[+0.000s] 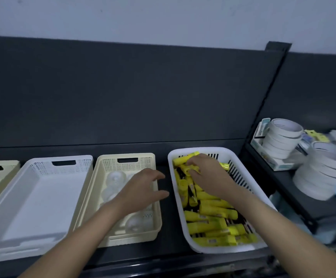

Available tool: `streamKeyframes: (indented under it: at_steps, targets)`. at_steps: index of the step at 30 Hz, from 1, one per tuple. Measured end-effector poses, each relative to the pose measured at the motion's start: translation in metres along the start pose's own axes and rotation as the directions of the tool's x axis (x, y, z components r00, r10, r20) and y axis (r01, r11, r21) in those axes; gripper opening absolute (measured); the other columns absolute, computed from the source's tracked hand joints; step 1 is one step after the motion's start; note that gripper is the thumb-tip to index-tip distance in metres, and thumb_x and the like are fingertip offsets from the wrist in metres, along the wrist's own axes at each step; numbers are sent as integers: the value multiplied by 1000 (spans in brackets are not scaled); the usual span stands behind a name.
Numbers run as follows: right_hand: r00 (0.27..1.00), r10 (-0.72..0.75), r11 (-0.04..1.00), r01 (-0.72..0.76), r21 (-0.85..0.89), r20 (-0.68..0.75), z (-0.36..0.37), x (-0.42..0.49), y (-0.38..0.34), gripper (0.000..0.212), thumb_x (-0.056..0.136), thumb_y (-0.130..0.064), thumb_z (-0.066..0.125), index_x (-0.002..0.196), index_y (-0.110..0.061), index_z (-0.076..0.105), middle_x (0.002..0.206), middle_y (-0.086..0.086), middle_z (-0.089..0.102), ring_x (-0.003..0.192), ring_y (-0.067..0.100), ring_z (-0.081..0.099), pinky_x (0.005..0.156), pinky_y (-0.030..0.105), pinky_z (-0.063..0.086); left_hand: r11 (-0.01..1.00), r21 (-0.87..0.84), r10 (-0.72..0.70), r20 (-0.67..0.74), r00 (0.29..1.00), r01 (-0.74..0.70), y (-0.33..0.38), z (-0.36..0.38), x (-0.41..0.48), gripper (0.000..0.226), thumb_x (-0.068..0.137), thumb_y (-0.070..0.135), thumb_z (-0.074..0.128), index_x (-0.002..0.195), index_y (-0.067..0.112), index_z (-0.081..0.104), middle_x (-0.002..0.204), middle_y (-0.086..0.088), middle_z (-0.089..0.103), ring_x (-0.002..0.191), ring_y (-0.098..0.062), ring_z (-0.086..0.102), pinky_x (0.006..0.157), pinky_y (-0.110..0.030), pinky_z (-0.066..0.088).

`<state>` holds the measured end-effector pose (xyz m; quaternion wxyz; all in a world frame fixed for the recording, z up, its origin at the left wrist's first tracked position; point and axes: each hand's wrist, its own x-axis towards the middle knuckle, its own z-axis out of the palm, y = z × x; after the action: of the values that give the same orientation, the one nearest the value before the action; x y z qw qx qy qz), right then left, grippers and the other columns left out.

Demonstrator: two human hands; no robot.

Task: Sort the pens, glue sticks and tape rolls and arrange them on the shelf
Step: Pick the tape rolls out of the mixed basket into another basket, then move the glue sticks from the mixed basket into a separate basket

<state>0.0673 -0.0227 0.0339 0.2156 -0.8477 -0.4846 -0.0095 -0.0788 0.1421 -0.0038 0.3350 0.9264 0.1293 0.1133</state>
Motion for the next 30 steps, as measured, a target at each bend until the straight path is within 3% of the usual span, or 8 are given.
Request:
streamKeyframes:
  at_steps: [4,8,12,15,20,22,26,30]
  targets:
    - [981,157,987,-151,-60,111,-6,-13,55,33,94,-18,53,127,-16,57,130,2,55,108,21,58,84,27,49,993,74,86,82,993,-92,23,28,22,43,80,36,72,119,20,63,110,7,54,97,-3,47,77,-12,35]
    - [959,127,985,-91,-149,253,5,-10,85,27,87,-11,52,113,-11,56,118,7,55,99,23,54,81,36,49,993,95,66,85,994,-74,34,48,44,22,79,18,71,77,-2,62,82,-11,57,73,-11,45,66,-23,33]
    - [909,133,971,-39,-237,394,15,7,96,24,82,-8,57,106,-11,51,113,8,51,88,23,52,71,37,49,1000,19,2,22,1000,-3,34,55,53,15,89,28,65,83,15,58,74,7,52,66,-1,48,56,-12,35]
    - [883,114,958,24,-287,454,24,18,100,33,81,-7,58,113,-10,50,117,11,50,99,26,52,79,39,51,988,-128,-90,-56,994,82,35,59,55,21,95,26,57,79,29,43,60,10,50,51,2,48,49,-13,35]
    - [894,-16,870,233,-434,448,30,31,104,38,80,-12,60,117,-11,50,124,14,46,115,31,42,90,43,41,979,-197,-83,-106,991,61,46,65,59,20,91,34,61,91,15,55,63,1,54,54,-4,48,53,-22,39]
    - [891,-11,880,224,-418,455,29,32,107,40,80,-15,62,117,-11,48,119,13,49,112,30,46,83,40,41,986,-161,-57,-118,991,38,49,69,62,31,86,38,67,87,8,59,77,-7,56,67,-13,54,63,-28,43]
    - [899,60,937,99,-334,435,27,23,120,18,84,-13,57,101,-9,52,100,10,61,91,26,60,66,32,47,996,-75,47,-88,995,-53,56,80,67,32,86,37,67,83,7,57,85,0,49,81,-13,51,64,-15,37]
    - [958,172,985,-173,-17,230,11,16,133,15,85,-7,51,73,-13,43,68,1,49,61,18,47,48,26,30,985,-17,173,59,983,-172,70,100,77,31,85,41,68,85,14,52,85,12,42,79,1,44,65,-14,35]
